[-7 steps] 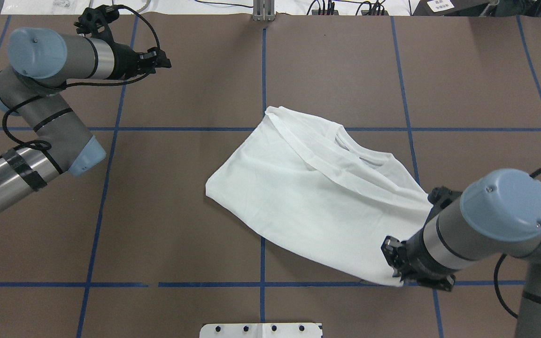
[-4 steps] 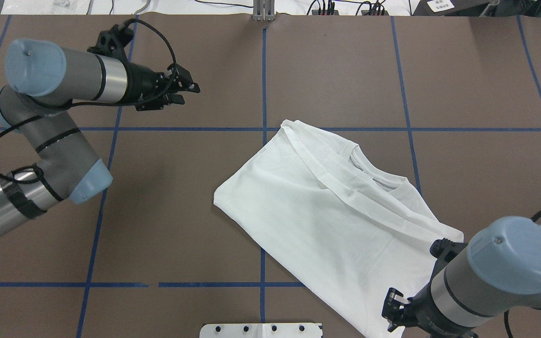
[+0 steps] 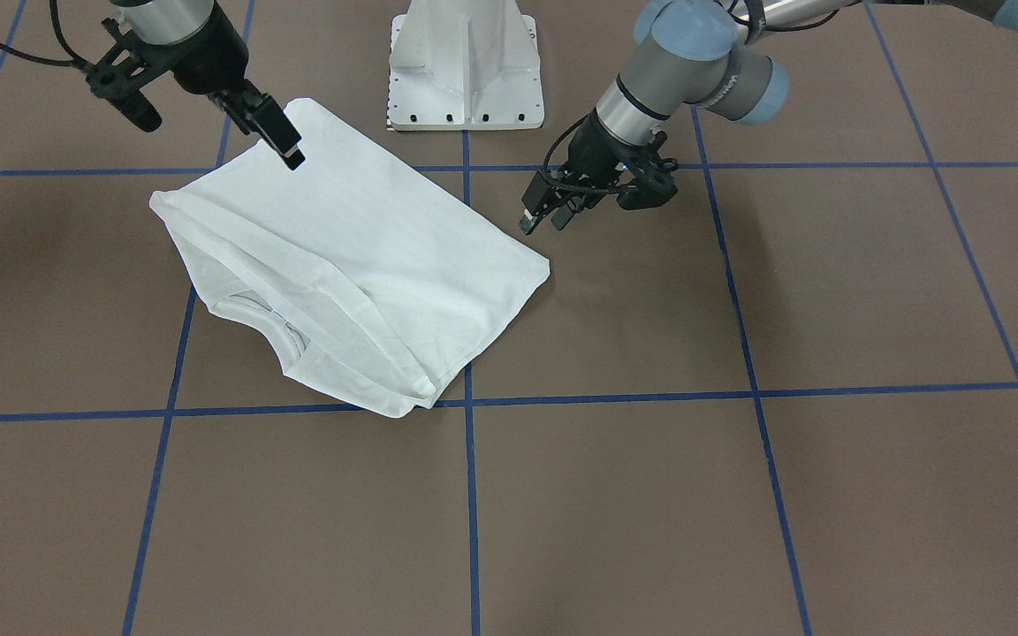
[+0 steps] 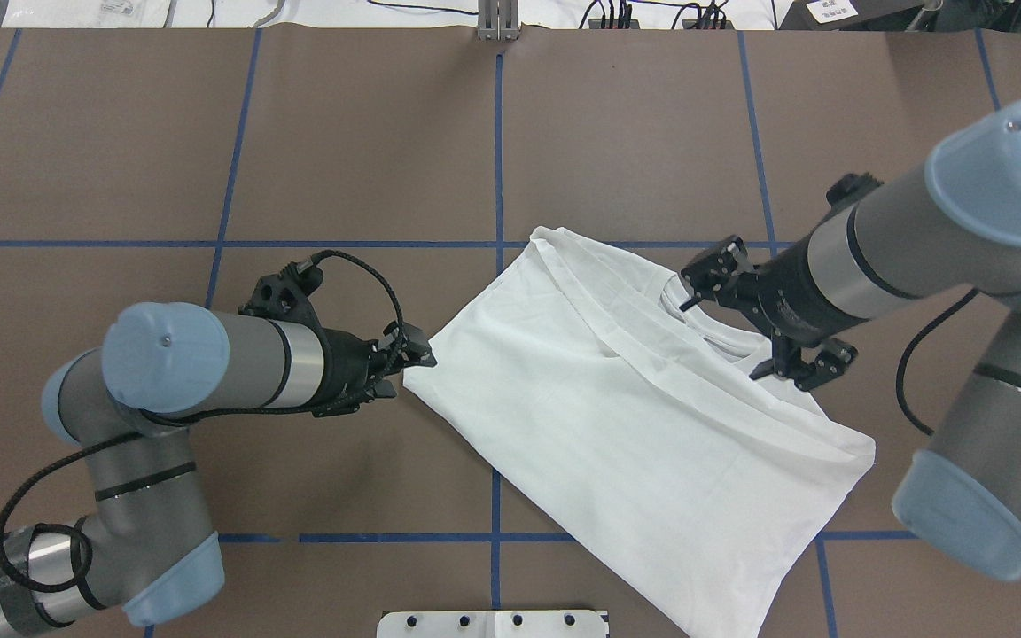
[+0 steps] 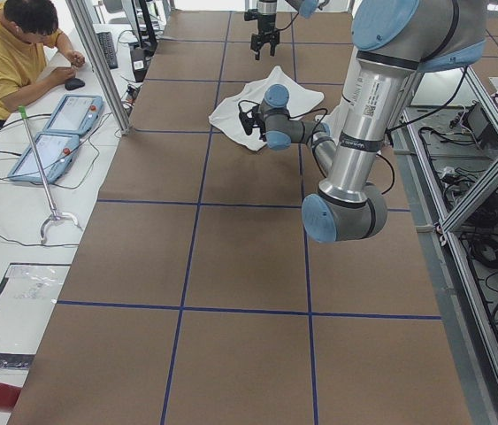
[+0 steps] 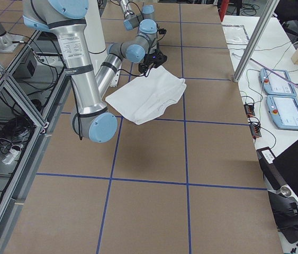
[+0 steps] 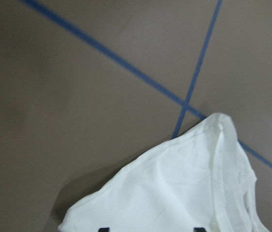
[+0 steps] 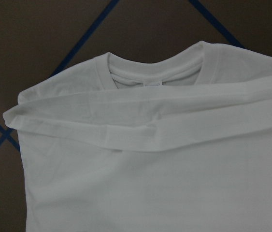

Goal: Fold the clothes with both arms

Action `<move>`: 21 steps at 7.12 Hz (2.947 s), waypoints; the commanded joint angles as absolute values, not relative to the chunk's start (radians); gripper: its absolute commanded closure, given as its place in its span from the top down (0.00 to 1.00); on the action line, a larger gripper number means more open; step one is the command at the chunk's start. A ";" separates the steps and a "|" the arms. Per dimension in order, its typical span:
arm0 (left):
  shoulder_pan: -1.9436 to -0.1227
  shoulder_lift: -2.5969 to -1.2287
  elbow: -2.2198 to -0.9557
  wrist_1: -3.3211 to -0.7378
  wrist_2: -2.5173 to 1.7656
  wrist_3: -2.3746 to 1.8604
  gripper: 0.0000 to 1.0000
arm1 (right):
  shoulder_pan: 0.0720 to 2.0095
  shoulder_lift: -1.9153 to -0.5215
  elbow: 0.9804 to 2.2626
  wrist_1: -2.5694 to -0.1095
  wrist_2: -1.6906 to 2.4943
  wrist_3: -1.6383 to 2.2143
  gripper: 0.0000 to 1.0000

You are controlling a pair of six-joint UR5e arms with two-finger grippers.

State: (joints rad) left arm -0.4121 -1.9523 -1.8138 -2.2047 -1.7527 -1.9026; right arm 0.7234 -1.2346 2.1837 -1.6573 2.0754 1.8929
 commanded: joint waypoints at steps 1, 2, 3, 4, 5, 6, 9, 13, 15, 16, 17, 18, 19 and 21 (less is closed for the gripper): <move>-0.353 -1.977 -1.760 -2.180 -1.720 -1.922 0.72 | 0.765 -1.198 2.111 -1.655 2.014 1.813 1.00; -0.351 -2.008 -1.711 -2.181 -1.717 -1.914 0.71 | 0.767 -1.198 2.103 -1.655 2.013 1.813 1.00; -0.353 -2.020 -1.701 -2.181 -1.703 -1.908 0.68 | 0.765 -1.198 2.102 -1.655 2.013 1.813 1.00; -0.353 -2.022 -1.701 -2.184 -1.681 -1.908 0.67 | 0.765 -1.201 2.102 -1.655 2.011 1.813 1.00; -0.353 -2.022 -1.700 -2.184 -1.681 -1.907 0.63 | 0.765 -1.203 2.092 -1.655 2.011 1.815 1.00; -0.353 -2.022 -1.686 -2.184 -1.681 -1.902 0.56 | 0.765 -1.203 2.089 -1.655 2.011 1.815 1.00; -0.362 -2.022 -1.669 -2.189 -1.644 -1.894 0.00 | 0.765 -1.201 2.088 -1.657 2.011 1.821 1.00; -0.565 -2.046 -1.523 -2.328 -1.637 -1.628 0.00 | 0.756 -1.195 2.063 -1.655 2.011 1.822 1.00; -0.679 -2.275 -1.142 -2.493 -1.640 -1.612 0.00 | 0.750 -1.192 2.059 -1.655 2.011 1.821 1.00; -0.718 -2.371 -1.015 -2.508 -1.643 -1.611 0.00 | 0.746 -1.192 2.059 -1.655 2.011 1.818 1.00; -0.747 -2.414 -0.938 -2.511 -1.644 -1.592 0.00 | 0.742 -1.192 2.059 -1.655 2.010 1.816 1.00; -0.759 -2.446 -0.875 -2.546 -1.646 -1.577 0.00 | 0.732 -1.190 2.060 -1.654 2.006 1.816 1.00; -0.764 -2.498 -0.782 -2.598 -1.646 -1.577 0.00 | 0.713 -1.183 2.060 -1.646 1.981 1.818 1.00; -0.779 -2.517 -0.765 -2.605 -1.661 -1.578 0.52 | 0.655 -1.180 2.059 -1.625 1.901 1.821 1.00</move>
State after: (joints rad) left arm -0.7675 -2.5032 -0.7822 -2.5953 -1.6496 -1.5781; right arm 0.6922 -1.1823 2.0598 -1.6345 1.9473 1.8203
